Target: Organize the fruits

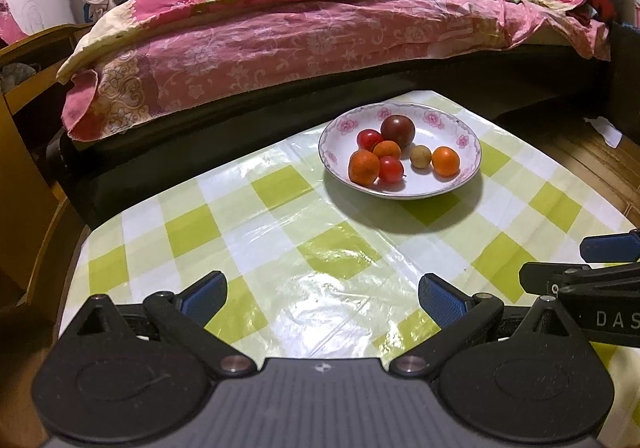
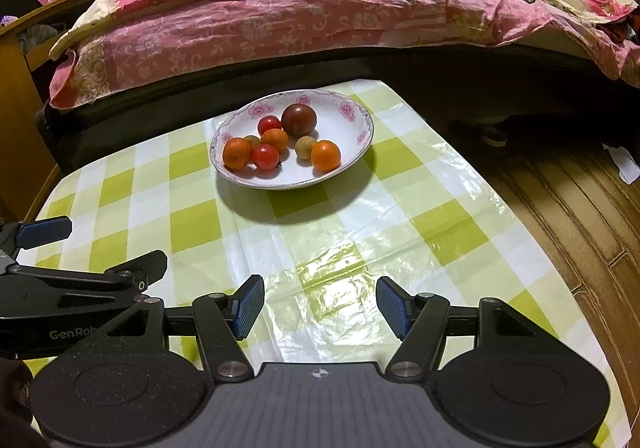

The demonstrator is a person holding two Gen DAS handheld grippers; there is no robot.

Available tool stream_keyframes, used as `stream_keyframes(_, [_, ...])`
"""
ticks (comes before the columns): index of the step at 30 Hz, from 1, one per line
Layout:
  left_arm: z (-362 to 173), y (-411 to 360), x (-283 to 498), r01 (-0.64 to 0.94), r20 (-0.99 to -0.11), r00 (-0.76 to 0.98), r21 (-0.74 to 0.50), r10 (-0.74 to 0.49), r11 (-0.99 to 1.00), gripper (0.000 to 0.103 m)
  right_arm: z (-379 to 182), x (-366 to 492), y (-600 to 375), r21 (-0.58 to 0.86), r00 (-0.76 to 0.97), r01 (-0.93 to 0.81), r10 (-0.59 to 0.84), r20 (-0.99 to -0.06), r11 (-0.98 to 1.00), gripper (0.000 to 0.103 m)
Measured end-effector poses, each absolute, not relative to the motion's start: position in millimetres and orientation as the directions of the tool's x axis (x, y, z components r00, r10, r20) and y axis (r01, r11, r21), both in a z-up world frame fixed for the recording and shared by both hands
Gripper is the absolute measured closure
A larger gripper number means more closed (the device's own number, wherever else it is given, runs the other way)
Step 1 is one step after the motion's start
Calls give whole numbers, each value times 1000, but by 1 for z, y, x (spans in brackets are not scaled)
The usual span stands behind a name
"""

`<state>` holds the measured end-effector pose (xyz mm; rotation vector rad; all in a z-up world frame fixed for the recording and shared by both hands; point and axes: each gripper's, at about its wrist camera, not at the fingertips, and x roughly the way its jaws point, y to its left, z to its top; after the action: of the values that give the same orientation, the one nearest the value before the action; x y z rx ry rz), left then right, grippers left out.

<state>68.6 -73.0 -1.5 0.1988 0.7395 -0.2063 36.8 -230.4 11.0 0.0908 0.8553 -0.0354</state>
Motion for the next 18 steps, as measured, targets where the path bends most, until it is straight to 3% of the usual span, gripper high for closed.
stream_keyframes(18, [-2,-68,49,237,-695,712,112,-94,965,0,9,20,-224,84,638,77,16,-770,994,44])
